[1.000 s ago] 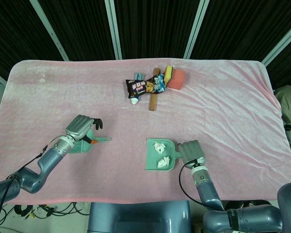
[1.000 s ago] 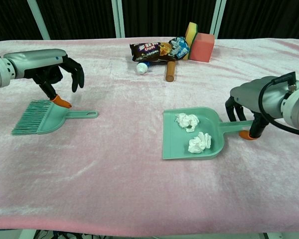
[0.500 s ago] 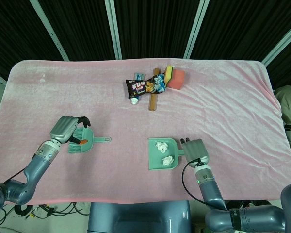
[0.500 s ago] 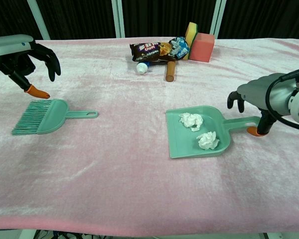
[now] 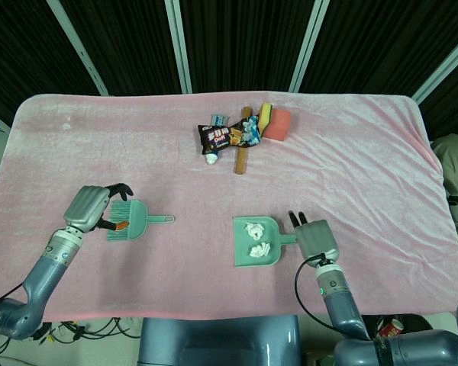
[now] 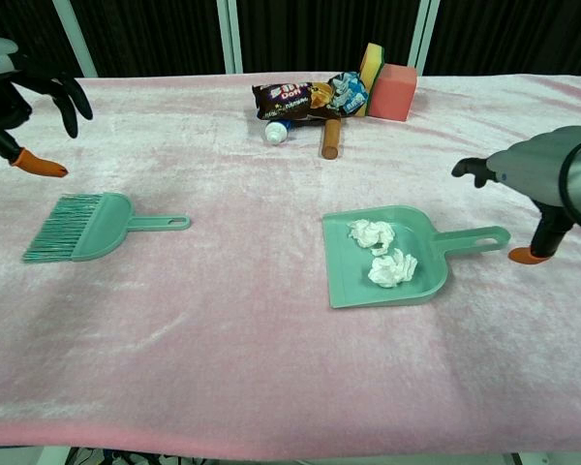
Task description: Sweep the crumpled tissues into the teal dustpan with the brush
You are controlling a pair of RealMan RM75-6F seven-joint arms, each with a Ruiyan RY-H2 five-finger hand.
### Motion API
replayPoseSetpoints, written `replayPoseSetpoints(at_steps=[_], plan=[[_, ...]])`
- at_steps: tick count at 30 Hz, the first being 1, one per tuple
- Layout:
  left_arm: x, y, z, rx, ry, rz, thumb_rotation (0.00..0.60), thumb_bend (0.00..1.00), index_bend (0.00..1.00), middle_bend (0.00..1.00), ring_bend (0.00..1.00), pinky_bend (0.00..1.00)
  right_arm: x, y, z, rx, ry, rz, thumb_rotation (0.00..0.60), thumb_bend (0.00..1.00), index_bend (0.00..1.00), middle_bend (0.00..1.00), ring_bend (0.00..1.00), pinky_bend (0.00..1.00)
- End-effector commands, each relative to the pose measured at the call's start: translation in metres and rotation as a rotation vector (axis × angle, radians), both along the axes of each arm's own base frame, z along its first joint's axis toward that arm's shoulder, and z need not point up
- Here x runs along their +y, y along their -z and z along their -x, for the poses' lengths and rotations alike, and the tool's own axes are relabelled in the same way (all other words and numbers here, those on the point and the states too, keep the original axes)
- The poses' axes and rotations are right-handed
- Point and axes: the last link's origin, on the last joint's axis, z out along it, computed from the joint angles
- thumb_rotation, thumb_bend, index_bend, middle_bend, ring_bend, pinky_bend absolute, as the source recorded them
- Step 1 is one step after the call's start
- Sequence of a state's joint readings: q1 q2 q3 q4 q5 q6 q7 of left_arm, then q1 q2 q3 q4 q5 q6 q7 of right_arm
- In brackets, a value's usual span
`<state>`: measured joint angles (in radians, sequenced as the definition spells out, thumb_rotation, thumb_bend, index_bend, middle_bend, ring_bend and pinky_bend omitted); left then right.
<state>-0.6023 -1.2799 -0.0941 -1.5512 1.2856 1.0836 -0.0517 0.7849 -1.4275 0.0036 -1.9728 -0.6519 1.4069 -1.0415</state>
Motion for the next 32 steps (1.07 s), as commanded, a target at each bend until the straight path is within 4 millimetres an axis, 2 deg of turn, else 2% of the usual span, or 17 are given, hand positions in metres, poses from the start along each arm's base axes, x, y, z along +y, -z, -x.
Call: replayPoseSetpoints(at_steps=[1,2,4,5,7,9,10,12,15,23,28,32], plan=[[-0.027,-0.024,0.012,0.028,-0.006,-0.086,0.600,0.06,0.31,0.41,0.79,0.93,0.013,-0.034,0.015,-0.052,-0.018,0.070,0.600,0.19,0.00,0.16,0.65,0.82],[-0.034,-0.030,0.015,0.036,-0.008,-0.106,0.600,0.06,0.29,0.40,0.76,0.89,0.016,-0.045,0.019,-0.072,-0.030,0.093,0.600,0.19,0.00,0.16,0.63,0.80],[-0.047,-0.040,0.021,0.060,-0.016,-0.137,0.600,0.06,0.26,0.33,0.60,0.73,0.022,-0.061,0.027,-0.109,-0.047,0.122,0.600,0.19,0.00,0.12,0.51,0.71],[-0.055,-0.045,0.025,0.079,-0.020,-0.152,0.600,0.06,0.25,0.30,0.52,0.66,0.026,-0.068,0.032,-0.132,-0.053,0.129,0.600,0.19,0.00,0.09,0.42,0.64],[-0.073,-0.055,0.033,0.112,-0.030,-0.174,0.600,0.05,0.21,0.20,0.30,0.44,0.034,-0.081,0.043,-0.180,-0.050,0.133,0.600,0.19,0.00,0.02,0.22,0.48],[-0.090,-0.063,0.042,0.145,-0.044,-0.190,0.600,0.04,0.16,0.13,0.14,0.26,0.042,-0.092,0.053,-0.227,-0.050,0.125,0.600,0.18,0.00,0.00,0.08,0.38],[-0.098,-0.067,0.047,0.158,-0.060,-0.195,0.600,0.04,0.13,0.08,0.07,0.18,0.045,-0.097,0.059,-0.243,-0.053,0.125,0.600,0.16,0.00,0.00,0.04,0.34],[-0.110,-0.073,0.054,0.173,-0.087,-0.199,0.600,0.02,0.06,0.02,0.01,0.08,0.052,-0.108,0.071,-0.251,-0.067,0.127,0.600,0.12,0.00,0.00,0.00,0.27],[-0.126,-0.082,0.065,0.190,-0.133,-0.218,0.600,0.01,0.00,0.00,0.00,0.03,0.059,-0.119,0.086,-0.253,-0.073,0.151,0.600,0.09,0.00,0.00,0.00,0.22],[-0.156,-0.099,0.092,0.204,-0.185,-0.319,0.600,0.00,0.00,0.00,0.00,0.00,0.081,-0.141,0.122,-0.288,-0.068,0.292,0.600,0.08,0.00,0.00,0.00,0.20],[-0.161,-0.114,0.105,0.206,-0.215,-0.388,0.600,0.00,0.00,0.00,0.00,0.00,0.084,-0.154,0.141,-0.333,-0.035,0.430,0.600,0.08,0.00,0.00,0.00,0.20],[-0.162,-0.121,0.113,0.176,-0.260,-0.413,0.600,0.00,0.00,0.00,0.00,0.00,0.081,-0.162,0.148,-0.355,-0.023,0.501,0.600,0.08,0.00,0.00,0.00,0.20]])
